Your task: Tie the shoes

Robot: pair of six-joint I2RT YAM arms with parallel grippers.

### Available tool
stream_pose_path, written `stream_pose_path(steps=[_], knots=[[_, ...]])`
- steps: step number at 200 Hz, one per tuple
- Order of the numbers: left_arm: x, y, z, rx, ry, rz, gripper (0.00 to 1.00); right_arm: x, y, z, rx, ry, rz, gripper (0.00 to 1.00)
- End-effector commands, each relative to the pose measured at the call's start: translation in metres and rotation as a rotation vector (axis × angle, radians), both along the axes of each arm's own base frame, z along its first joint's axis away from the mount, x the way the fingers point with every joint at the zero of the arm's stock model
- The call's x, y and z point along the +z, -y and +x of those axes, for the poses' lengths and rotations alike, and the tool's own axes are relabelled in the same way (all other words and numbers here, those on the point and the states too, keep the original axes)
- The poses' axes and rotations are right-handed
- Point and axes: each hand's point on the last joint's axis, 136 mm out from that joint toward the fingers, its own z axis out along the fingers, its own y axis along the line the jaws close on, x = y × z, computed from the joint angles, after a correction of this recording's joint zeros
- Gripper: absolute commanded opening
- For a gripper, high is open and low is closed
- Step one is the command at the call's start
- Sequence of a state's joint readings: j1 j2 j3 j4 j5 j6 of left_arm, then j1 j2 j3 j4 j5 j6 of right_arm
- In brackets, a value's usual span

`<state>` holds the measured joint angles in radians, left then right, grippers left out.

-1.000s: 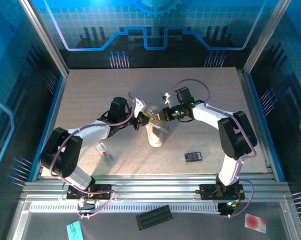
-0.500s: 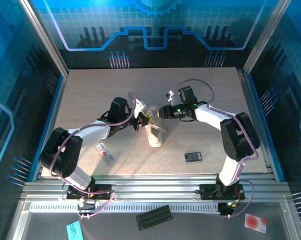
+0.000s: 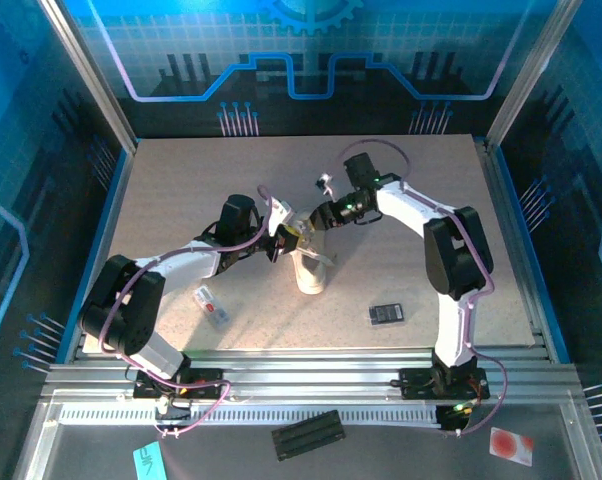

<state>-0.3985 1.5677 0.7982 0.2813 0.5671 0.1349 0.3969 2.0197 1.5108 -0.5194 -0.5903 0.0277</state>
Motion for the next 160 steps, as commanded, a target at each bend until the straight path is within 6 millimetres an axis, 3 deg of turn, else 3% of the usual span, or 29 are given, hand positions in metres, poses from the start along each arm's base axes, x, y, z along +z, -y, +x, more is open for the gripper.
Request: stream_pose_path(steps=[1,51,87,112,160], knots=[[0.022,0.004,0.000,-0.039,0.047,-0.022,0.00,-0.011,-0.006,-0.016,0.070,-0.044,-0.041,0.41],[0.023,0.004,0.000,-0.040,0.043,-0.021,0.00,-0.016,-0.015,-0.016,0.104,-0.035,-0.065,0.37],[0.022,0.005,0.000,-0.041,0.041,-0.018,0.00,-0.019,-0.008,-0.015,0.072,-0.011,-0.119,0.12],[0.021,0.004,0.001,-0.039,0.039,-0.015,0.00,-0.002,-0.001,-0.006,-0.005,0.068,-0.104,0.06],[0.017,0.002,0.004,-0.020,0.024,-0.002,0.00,0.031,0.015,0.007,-0.206,0.150,-0.015,0.05]])
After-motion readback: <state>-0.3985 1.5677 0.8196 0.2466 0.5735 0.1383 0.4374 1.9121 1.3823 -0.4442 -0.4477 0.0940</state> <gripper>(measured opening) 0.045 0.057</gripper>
